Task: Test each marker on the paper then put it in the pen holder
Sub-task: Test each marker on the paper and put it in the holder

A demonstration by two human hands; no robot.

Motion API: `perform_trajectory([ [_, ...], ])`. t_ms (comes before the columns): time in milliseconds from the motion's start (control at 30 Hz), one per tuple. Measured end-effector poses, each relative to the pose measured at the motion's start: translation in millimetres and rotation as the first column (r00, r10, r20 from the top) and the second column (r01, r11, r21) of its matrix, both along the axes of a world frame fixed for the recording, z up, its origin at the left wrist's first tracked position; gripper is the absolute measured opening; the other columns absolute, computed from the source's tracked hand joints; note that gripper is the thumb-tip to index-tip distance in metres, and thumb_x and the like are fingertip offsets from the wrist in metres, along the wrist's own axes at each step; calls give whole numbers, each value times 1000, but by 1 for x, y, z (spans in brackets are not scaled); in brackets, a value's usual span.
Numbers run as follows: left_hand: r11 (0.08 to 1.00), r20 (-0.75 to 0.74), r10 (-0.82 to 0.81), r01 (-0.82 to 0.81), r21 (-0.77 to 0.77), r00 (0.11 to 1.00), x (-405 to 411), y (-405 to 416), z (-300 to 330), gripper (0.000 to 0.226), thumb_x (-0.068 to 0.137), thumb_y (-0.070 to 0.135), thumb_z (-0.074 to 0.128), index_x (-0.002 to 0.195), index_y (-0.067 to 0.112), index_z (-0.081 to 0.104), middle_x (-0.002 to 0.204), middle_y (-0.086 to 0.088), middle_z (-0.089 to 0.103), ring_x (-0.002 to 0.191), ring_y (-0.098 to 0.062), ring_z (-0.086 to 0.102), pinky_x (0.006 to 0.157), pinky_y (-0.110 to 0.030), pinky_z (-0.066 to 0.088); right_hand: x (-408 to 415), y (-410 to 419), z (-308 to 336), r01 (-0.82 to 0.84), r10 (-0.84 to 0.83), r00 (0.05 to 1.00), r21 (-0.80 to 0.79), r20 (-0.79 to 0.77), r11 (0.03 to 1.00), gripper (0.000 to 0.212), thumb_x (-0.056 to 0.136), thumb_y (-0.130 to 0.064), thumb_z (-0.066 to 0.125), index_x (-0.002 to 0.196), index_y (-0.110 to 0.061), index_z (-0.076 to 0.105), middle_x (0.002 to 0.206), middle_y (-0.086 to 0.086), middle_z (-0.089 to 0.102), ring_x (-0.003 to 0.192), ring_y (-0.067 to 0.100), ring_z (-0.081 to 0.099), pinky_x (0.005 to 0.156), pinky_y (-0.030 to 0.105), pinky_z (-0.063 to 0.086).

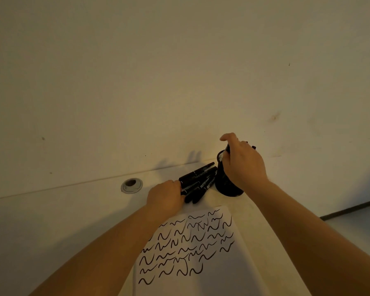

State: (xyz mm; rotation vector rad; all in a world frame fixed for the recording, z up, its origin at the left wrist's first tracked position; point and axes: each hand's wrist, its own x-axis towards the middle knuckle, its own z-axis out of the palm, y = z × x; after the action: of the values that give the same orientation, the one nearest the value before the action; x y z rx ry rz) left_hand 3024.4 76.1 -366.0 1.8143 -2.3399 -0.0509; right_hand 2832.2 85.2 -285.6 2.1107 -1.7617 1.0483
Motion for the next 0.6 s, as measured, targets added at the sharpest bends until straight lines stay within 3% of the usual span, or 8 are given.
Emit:
perform_trajectory([
  [133, 999, 8, -4, 4, -33, 1000, 6, 2, -4, 27, 92, 34, 44, 106, 12, 51, 103, -6, 58, 86, -23, 58, 60, -28, 33, -1, -5, -8, 66, -47, 971, 74, -235, 995, 23, 92, -26, 43, 107, -15, 56, 95, 3, 65, 86, 23, 54, 66, 32, 38],
  [267, 996, 32, -3, 5, -85, 999, 19, 7, -2, 25, 95, 34, 39, 101, 13, 50, 101, -4, 59, 82, -22, 57, 58, -29, 34, -3, -4, -9, 91, -58, 962, 115, -266, 989, 27, 90, -24, 46, 113, -14, 57, 103, 5, 64, 95, 25, 53, 74, 35, 41],
  [333, 995, -1, 2, -2, -97, 1000, 26, 11, 4, 25, 95, 36, 40, 99, 14, 50, 97, -3, 59, 78, -19, 56, 58, -29, 36, -1, 3, -4, 33, -30, 965, 6, -262, 999, 27, 86, -14, 53, 112, -11, 60, 102, 9, 64, 97, 31, 54, 76, 40, 43],
  [400, 988, -68, 26, -36, -147, 997, 33, 18, 17, 23, 93, 40, 42, 96, 18, 51, 87, 4, 56, 66, -13, 51, 52, -27, 32, 3, 16, 3, -65, 22, 978, -205, -208, 977, 25, 79, -2, 56, 102, -8, 65, 93, 10, 65, 88, 32, 56, 69, 40, 45],
  [433, 982, -110, 38, -57, -178, 993, 36, 22, 24, 22, 92, 41, 43, 94, 21, 51, 81, 8, 53, 61, -9, 46, 49, -24, 28, 6, 22, 5, -97, 54, 985, -266, -163, 959, 23, 79, -1, 54, 98, -8, 65, 90, 8, 65, 83, 28, 56, 66, 36, 45],
  [500, 981, -256, 45, -91, -173, 966, 41, 36, 40, 19, 91, 42, 46, 91, 24, 52, 75, 13, 49, 61, -7, 46, 49, -23, 30, 15, 38, 8, -155, 172, 980, -165, 97, 974, 18, 86, -7, 51, 96, -14, 64, 82, 0, 63, 70, 11, 51, 60, 24, 41],
  [567, 994, -493, 25, -76, -83, 870, 43, 53, 51, 15, 90, 41, 49, 89, 27, 53, 75, 14, 54, 69, -8, 54, 58, -26, 42, 29, 58, 6, -265, 197, 842, 67, 503, 962, 16, 91, -18, 48, 90, -23, 63, 71, -5, 62, 54, 4, 48, 50, 19, 40],
  [600, 998, -598, 9, -49, -50, 802, 43, 63, 55, 12, 90, 39, 50, 87, 28, 53, 74, 13, 57, 71, -9, 57, 62, -27, 46, 36, 67, 5, -330, 172, 755, 141, 633, 933, 17, 91, -23, 47, 86, -26, 63, 68, -4, 62, 52, 7, 50, 50, 21, 43],
])
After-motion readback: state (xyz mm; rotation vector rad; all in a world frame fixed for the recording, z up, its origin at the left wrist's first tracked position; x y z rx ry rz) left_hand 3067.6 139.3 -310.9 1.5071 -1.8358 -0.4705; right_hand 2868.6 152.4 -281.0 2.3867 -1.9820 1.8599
